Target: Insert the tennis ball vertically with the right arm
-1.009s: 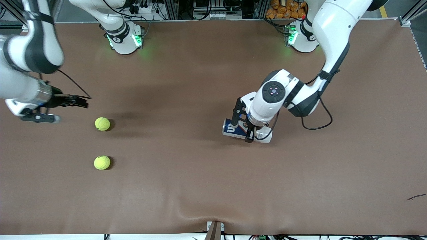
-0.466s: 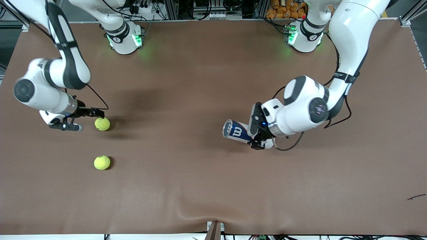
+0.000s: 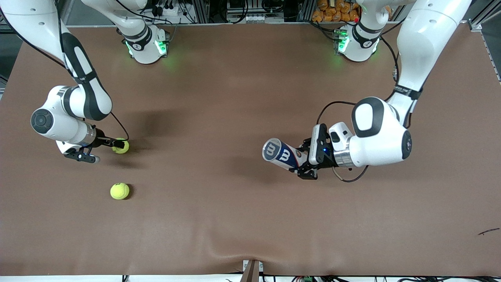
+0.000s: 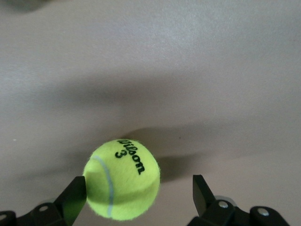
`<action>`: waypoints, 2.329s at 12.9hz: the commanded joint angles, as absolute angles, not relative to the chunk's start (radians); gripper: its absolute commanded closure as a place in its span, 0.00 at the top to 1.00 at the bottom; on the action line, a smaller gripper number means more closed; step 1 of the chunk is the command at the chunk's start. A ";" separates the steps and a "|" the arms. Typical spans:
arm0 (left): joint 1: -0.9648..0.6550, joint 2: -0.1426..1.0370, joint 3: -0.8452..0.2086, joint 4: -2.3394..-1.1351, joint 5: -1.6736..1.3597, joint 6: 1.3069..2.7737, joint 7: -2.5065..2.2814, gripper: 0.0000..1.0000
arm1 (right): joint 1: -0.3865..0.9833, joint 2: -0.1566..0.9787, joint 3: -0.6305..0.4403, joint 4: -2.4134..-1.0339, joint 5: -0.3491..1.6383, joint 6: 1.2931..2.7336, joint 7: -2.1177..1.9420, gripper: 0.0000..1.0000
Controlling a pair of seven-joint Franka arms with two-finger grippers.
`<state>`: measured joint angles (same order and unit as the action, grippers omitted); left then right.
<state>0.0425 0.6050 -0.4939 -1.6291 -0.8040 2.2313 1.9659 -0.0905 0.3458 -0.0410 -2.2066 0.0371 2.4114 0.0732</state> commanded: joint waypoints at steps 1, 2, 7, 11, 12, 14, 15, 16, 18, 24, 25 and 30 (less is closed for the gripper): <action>0.041 0.658 -0.511 -1.638 -1.053 2.226 2.129 0.74 | -0.103 0.356 -0.028 -2.201 0.067 2.416 0.092 1.00; 0.037 0.676 -0.511 -1.638 -1.112 2.226 2.163 0.74 | -0.103 0.363 -0.028 -2.201 0.086 2.416 0.091 1.00; -0.060 0.764 -0.512 -1.629 -1.443 2.226 2.327 0.74 | -0.100 0.388 -0.028 -2.200 0.132 2.416 0.091 1.00; -0.133 0.854 -0.525 -1.628 -1.636 2.226 2.480 0.75 | -0.100 0.394 -0.028 -2.200 0.132 2.416 0.091 0.95; -0.177 0.865 -0.523 -1.626 -1.723 2.226 2.535 0.75 | -0.101 0.396 -0.028 -2.197 0.133 2.416 0.091 0.76; -0.260 0.932 -0.519 -1.568 -1.808 2.226 2.588 0.75 | -0.101 0.394 -0.028 -2.194 0.133 2.415 0.091 0.58; -0.302 0.971 -0.518 -1.533 -1.837 2.227 2.623 0.75 | -0.103 0.391 -0.028 -2.189 0.133 2.407 0.091 0.58; -0.348 0.989 -0.512 -1.507 -1.914 2.229 2.669 0.75 | -0.103 0.377 -0.028 -2.181 0.133 2.396 0.091 0.58; -0.470 0.988 -0.415 -1.494 -2.078 2.237 2.761 0.75 | -0.106 0.336 -0.029 -2.116 0.133 2.263 0.089 0.58; -0.655 1.006 -0.222 -1.477 -2.235 2.237 2.836 0.75 | -0.101 0.284 -0.025 -1.751 0.144 1.722 0.097 0.58; -0.650 1.023 -0.222 -1.470 -2.243 2.235 2.871 0.75 | -0.094 0.272 -0.023 -1.712 0.168 1.657 0.097 0.58; -0.647 1.040 -0.209 -1.466 -2.249 2.227 2.892 0.75 | 0.073 0.170 -0.017 -1.701 0.213 1.575 0.358 0.57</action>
